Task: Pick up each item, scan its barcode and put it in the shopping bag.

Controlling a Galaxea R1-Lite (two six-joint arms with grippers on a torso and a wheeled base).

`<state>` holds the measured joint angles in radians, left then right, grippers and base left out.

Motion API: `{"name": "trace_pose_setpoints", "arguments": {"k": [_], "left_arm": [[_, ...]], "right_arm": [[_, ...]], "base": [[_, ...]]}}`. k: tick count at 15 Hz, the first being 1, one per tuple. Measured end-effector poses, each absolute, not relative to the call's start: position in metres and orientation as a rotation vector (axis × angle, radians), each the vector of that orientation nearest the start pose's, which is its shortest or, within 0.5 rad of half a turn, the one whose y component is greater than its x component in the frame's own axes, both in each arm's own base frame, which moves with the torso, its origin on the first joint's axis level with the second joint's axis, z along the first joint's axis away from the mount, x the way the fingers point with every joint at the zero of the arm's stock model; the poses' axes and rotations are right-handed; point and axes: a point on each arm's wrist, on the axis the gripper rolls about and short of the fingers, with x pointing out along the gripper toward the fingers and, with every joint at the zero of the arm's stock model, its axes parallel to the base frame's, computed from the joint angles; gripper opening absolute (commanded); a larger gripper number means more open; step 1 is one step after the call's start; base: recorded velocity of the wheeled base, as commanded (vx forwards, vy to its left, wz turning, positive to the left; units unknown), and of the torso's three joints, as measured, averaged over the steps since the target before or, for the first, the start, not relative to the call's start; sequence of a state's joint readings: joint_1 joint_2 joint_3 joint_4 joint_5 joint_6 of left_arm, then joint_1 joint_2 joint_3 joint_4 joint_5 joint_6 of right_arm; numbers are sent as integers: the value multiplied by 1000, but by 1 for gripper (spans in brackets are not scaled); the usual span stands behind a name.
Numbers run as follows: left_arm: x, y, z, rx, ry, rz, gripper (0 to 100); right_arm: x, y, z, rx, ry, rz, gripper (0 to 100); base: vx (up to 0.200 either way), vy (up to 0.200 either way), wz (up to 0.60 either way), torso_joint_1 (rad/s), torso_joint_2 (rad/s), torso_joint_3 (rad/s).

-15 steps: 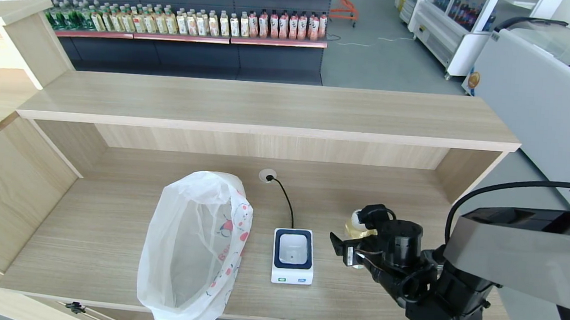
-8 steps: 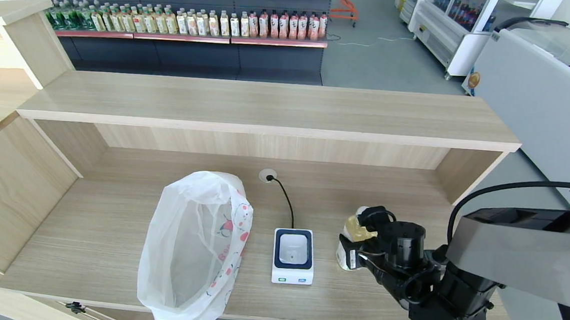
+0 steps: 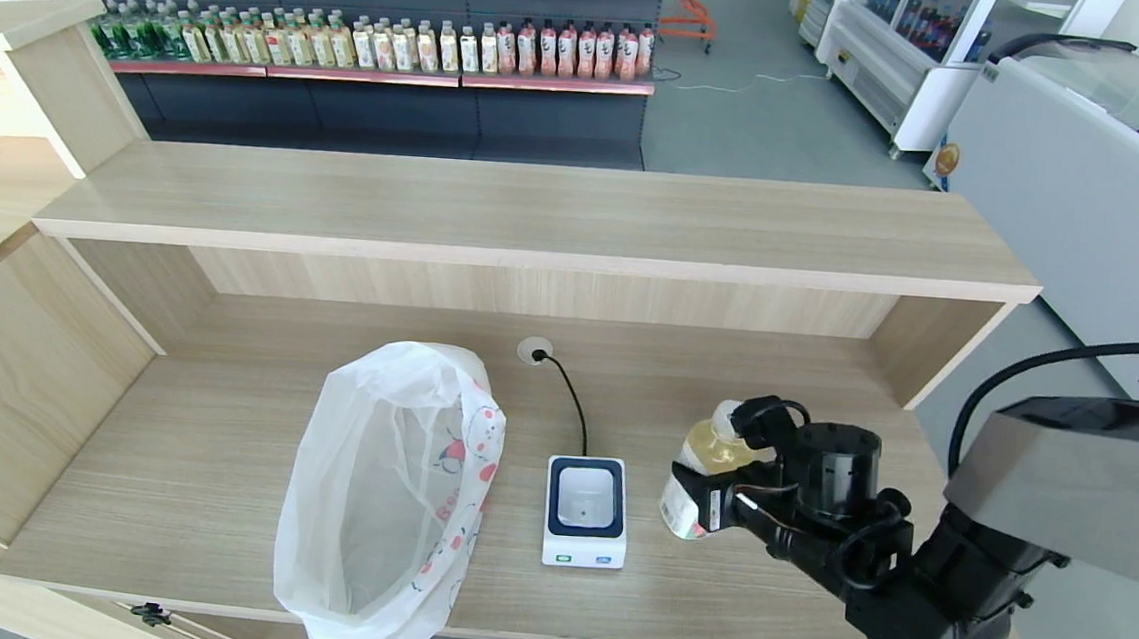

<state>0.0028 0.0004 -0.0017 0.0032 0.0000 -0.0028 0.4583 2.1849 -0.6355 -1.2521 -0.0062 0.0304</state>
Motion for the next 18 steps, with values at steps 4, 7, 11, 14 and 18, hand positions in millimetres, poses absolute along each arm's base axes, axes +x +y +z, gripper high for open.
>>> {"name": "trace_pose_setpoints", "arguments": {"k": [4, 7, 11, 14, 18], "left_arm": [[-23, 0, 76, -3, 1, 3, 100], [-23, 0, 76, -3, 1, 3, 100], [-23, 0, 76, -3, 1, 3, 100], [-23, 0, 76, -3, 2, 3, 100], [-23, 0, 76, -3, 2, 3, 100]], "right_arm": [[300, 122, 102, 89, 371, 745, 0], [274, 104, 125, 180, 440, 920, 0], [256, 108, 135, 260, 467, 1086, 0], [251, 121, 139, 277, 482, 1195, 0], [250, 132, 141, 272, 470, 1297, 0]], "base": [[0, 0, 0, 0, 0, 0], [0, 0, 0, 0, 0, 0], [0, 0, 0, 0, 0, 0], [0, 0, 0, 0, 0, 0], [0, 0, 0, 0, 0, 0]]}}
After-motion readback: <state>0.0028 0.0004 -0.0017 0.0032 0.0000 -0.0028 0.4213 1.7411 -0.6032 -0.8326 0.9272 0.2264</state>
